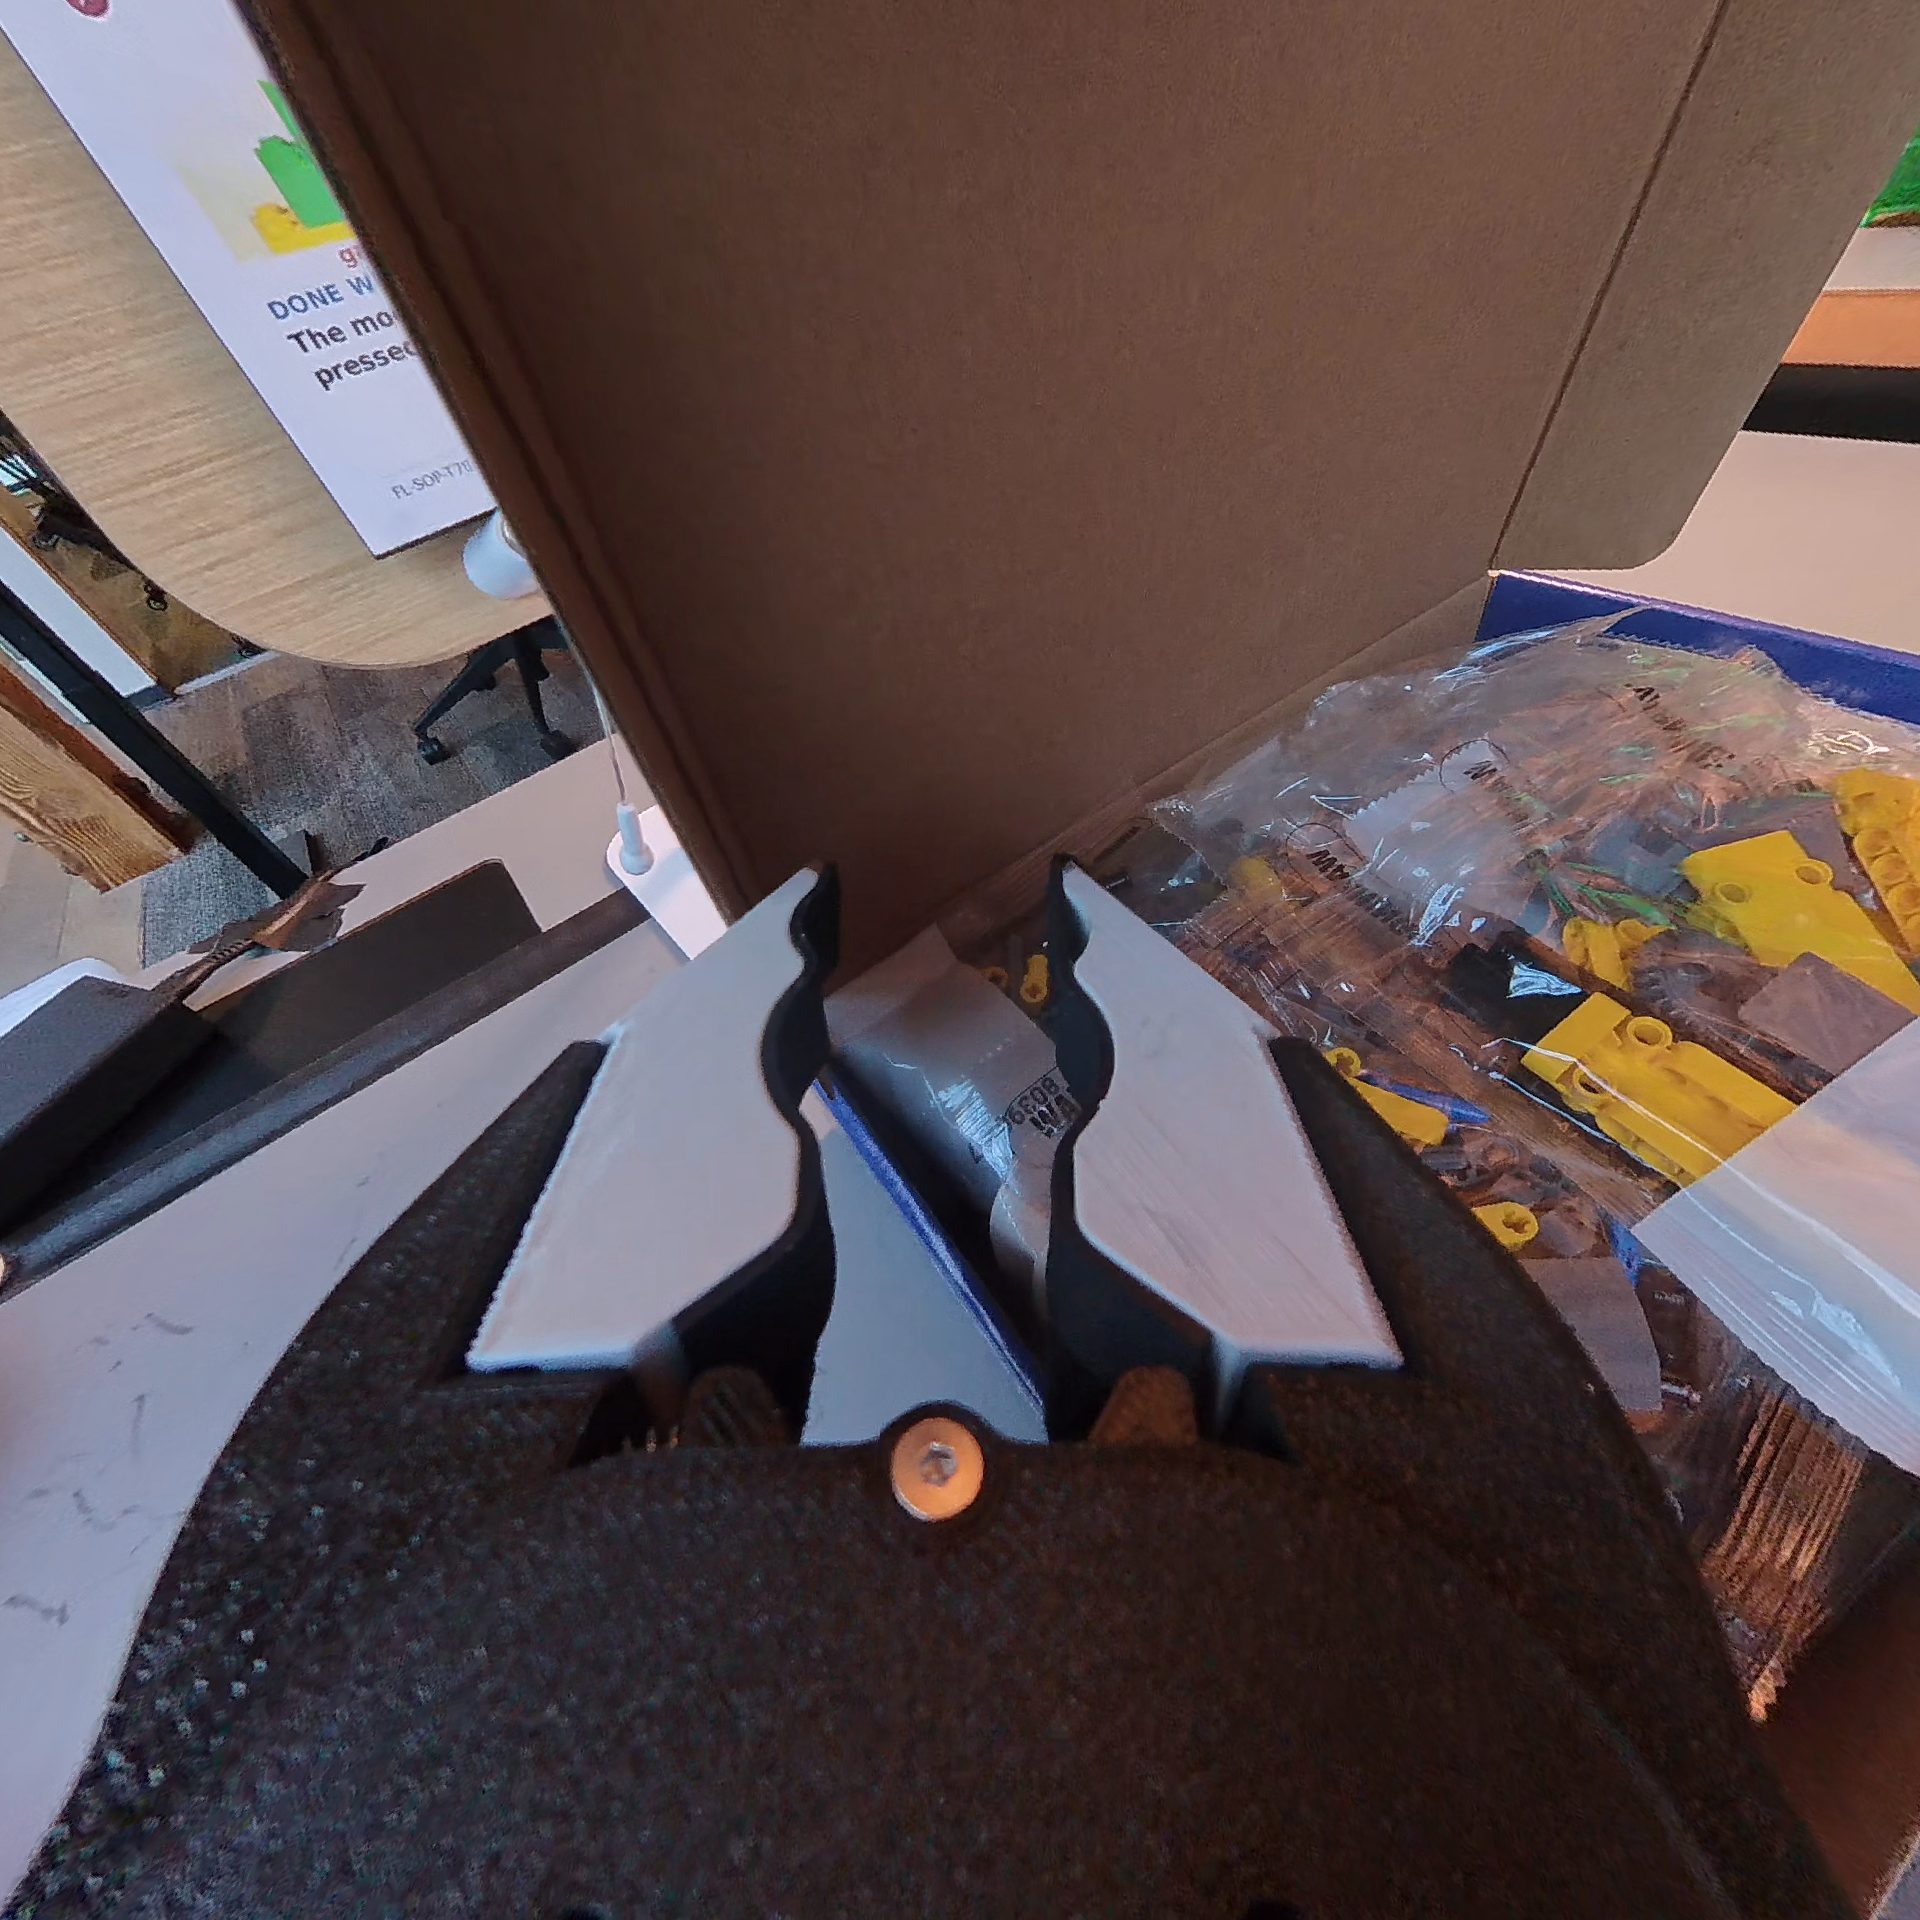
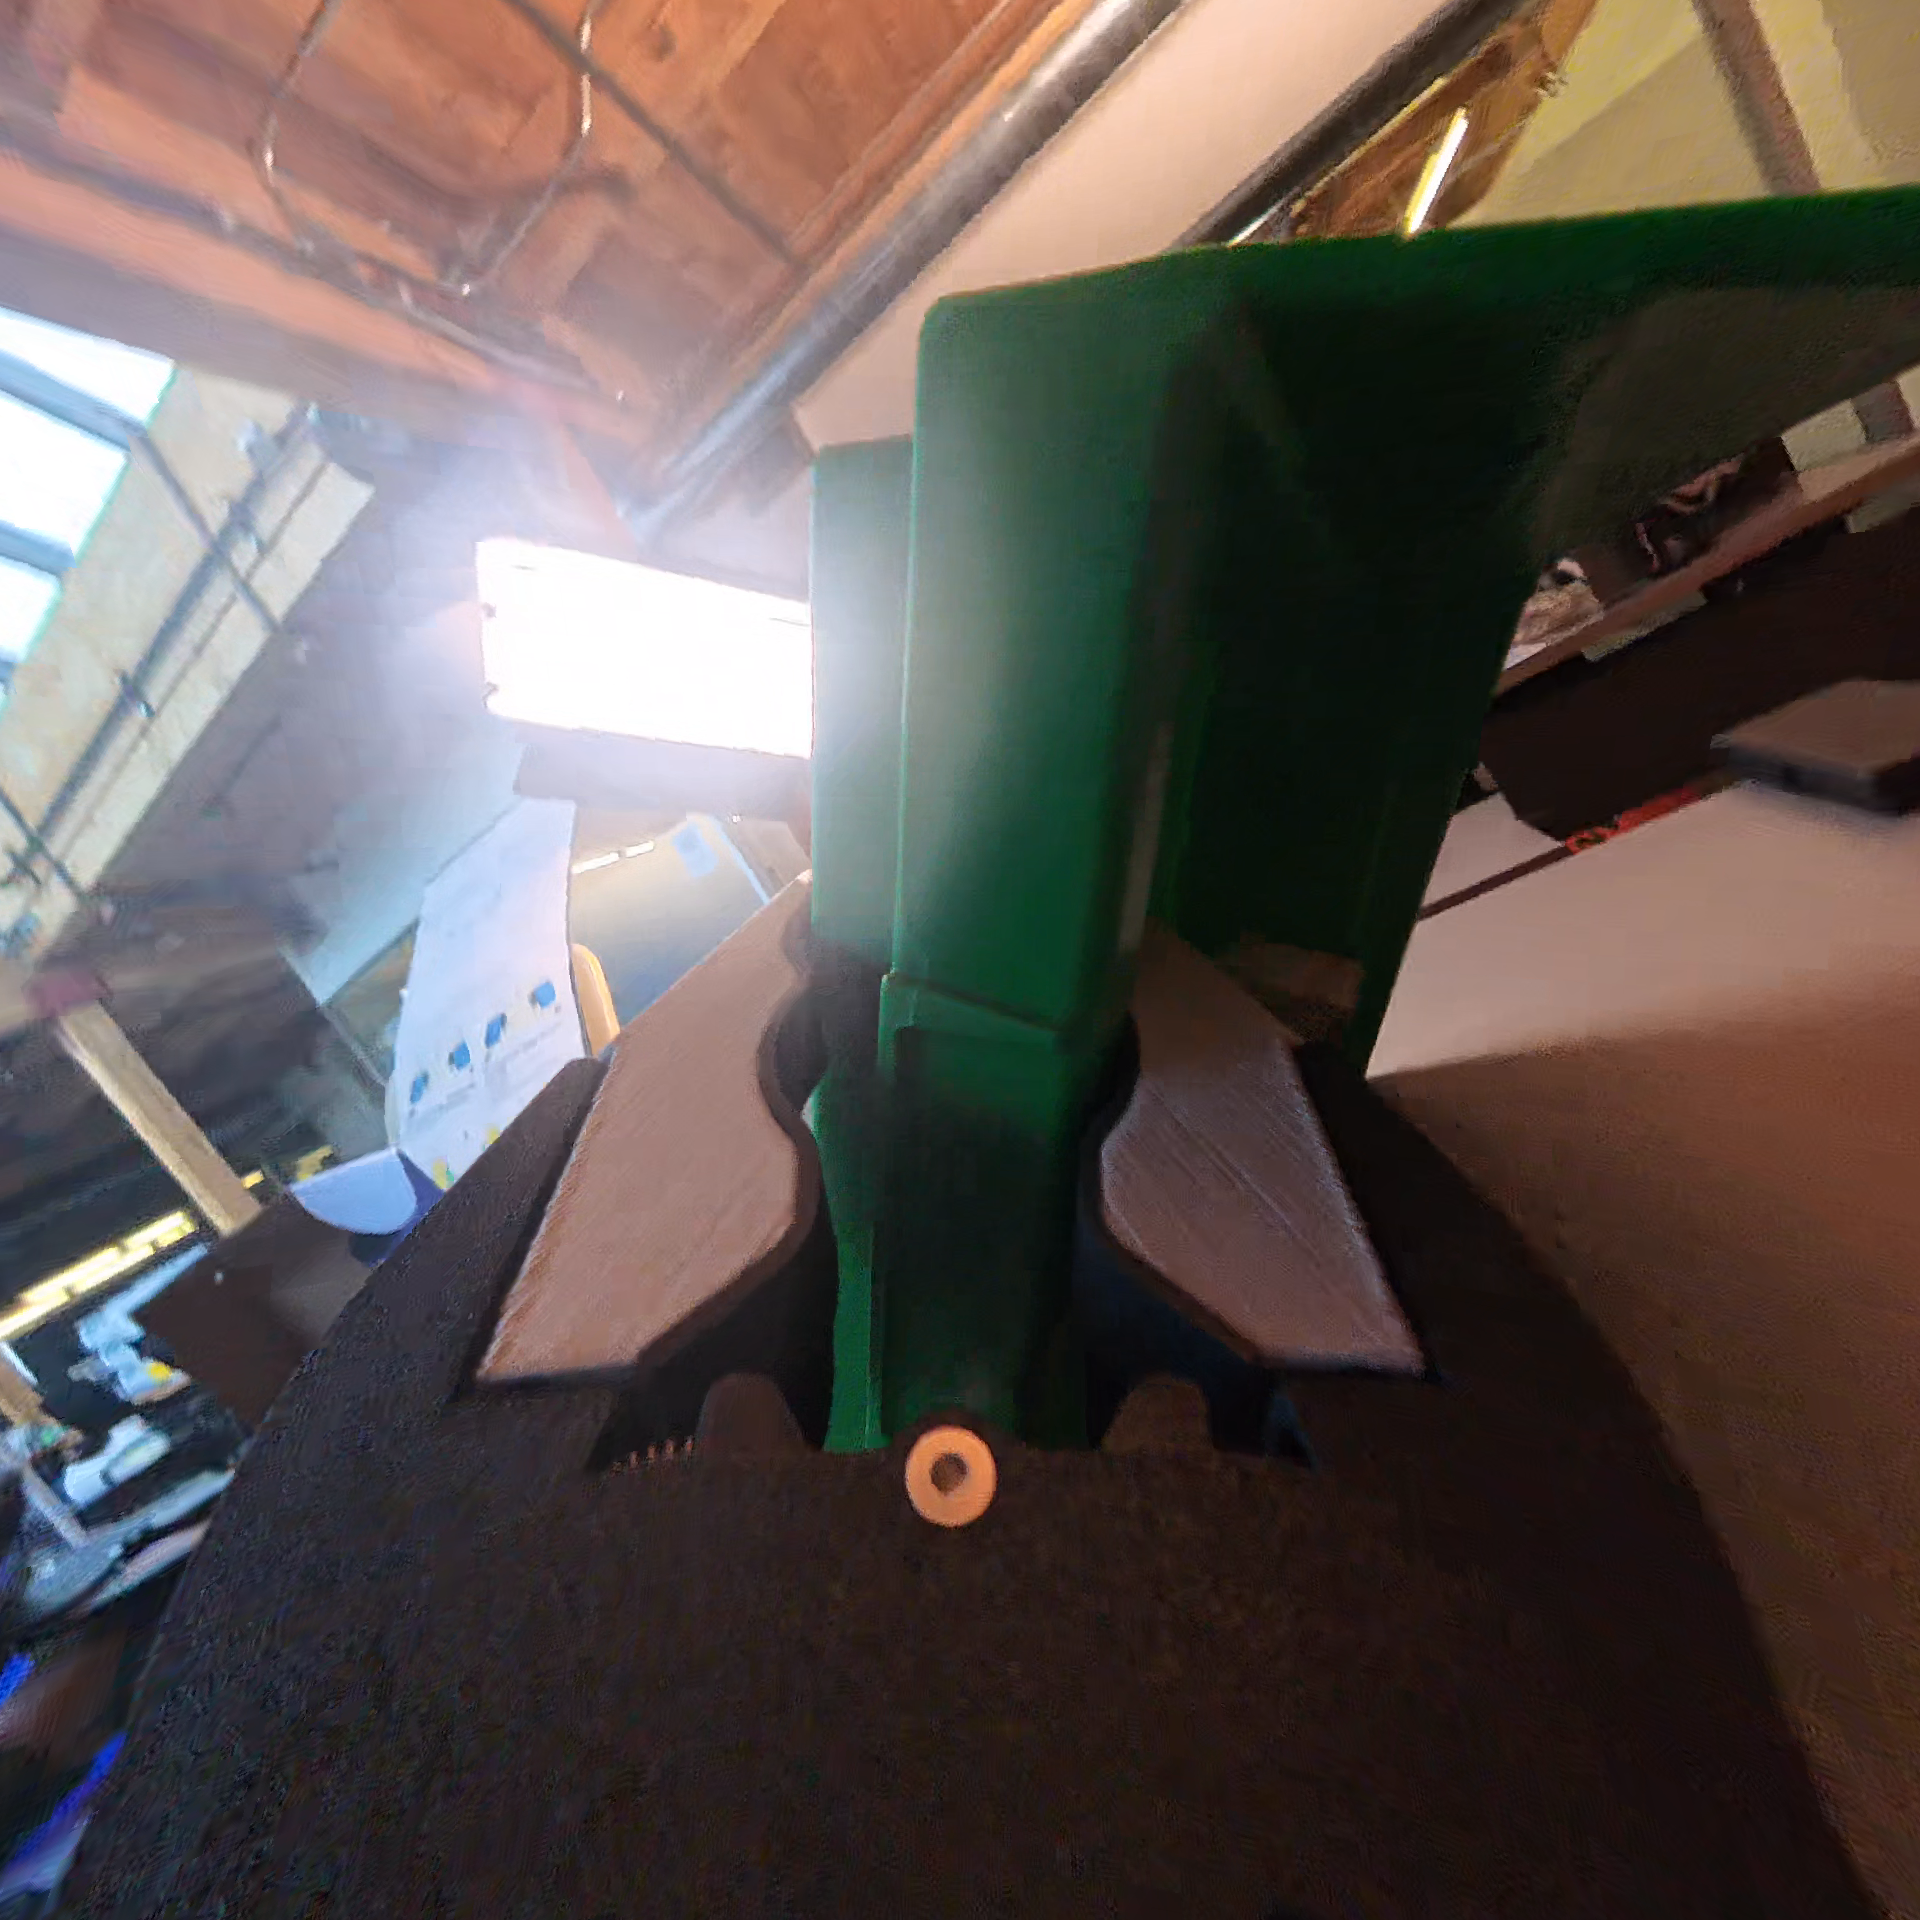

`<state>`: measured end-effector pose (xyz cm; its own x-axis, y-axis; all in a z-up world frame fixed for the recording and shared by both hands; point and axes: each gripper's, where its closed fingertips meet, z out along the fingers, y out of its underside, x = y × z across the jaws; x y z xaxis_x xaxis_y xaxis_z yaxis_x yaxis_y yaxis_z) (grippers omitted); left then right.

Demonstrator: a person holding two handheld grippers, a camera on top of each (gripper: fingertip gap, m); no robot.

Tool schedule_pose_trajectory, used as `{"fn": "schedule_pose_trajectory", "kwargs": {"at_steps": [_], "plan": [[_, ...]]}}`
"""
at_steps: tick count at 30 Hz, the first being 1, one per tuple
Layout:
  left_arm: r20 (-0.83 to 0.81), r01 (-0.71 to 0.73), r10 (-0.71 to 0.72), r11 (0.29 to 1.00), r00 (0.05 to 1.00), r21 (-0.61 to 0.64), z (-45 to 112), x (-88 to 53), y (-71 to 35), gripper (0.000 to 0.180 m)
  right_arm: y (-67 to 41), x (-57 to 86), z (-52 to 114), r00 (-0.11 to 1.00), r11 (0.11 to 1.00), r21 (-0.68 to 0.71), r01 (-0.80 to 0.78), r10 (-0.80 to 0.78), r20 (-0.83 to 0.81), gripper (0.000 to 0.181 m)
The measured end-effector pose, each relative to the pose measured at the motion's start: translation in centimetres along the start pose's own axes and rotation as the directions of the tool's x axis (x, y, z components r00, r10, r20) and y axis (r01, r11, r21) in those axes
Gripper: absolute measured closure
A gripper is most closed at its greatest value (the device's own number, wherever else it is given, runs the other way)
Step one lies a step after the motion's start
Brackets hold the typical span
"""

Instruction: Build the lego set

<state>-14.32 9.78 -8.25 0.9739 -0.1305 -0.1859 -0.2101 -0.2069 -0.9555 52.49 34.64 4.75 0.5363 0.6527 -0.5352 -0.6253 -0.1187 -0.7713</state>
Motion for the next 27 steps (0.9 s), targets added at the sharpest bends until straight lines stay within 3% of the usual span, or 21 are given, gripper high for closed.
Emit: {"fn": "schedule_pose_trajectory", "kwargs": {"at_steps": [10, 14, 18, 20, 23, 27], "plan": [[0.000, -0.007, 0.007, 1.000, 1.000, 0.008, -0.3, 0.0, -0.3, 0.140, 0.6, 5.0, -1.2, 0.957, 0.978, -0.044, -0.202, 0.187, -0.223, 0.131], [-0.001, -0.005, 0.005, 1.000, 1.000, 0.010, -0.4, -0.1, -0.2, 0.140, 0.9, 4.4, -1.5, 0.960, 0.977, -0.079, -0.197, 0.175, -0.218, 0.131], [0.001, -0.009, 0.009, 1.000, 1.000, 0.009, -0.5, -0.1, -0.2, 0.140, 1.6, 2.7, -0.3, 0.985, 0.967, -0.252, -0.019, -0.024, -0.168, 0.131], [0.003, -0.010, 0.010, 1.000, 1.000, 0.010, -0.5, -0.2, -0.2, 0.140, 2.5, 1.5, 0.3, 0.976, 0.918, -0.376, 0.123, -0.180, -0.119, 0.132], [0.005, -0.009, 0.009, 1.000, 1.000, 0.010, -0.6, -0.2, -0.1, 0.140, 4.4, 0.0, 0.8, 0.896, 0.755, -0.540, 0.372, -0.445, -0.003, 0.132], [0.007, -0.012, 0.012, 1.000, 1.000, 0.014, -0.7, -0.3, -0.2, 0.140, 6.8, -1.1, 0.4, 0.782, 0.559, -0.629, 0.540, -0.609, 0.130, 0.131]]}}
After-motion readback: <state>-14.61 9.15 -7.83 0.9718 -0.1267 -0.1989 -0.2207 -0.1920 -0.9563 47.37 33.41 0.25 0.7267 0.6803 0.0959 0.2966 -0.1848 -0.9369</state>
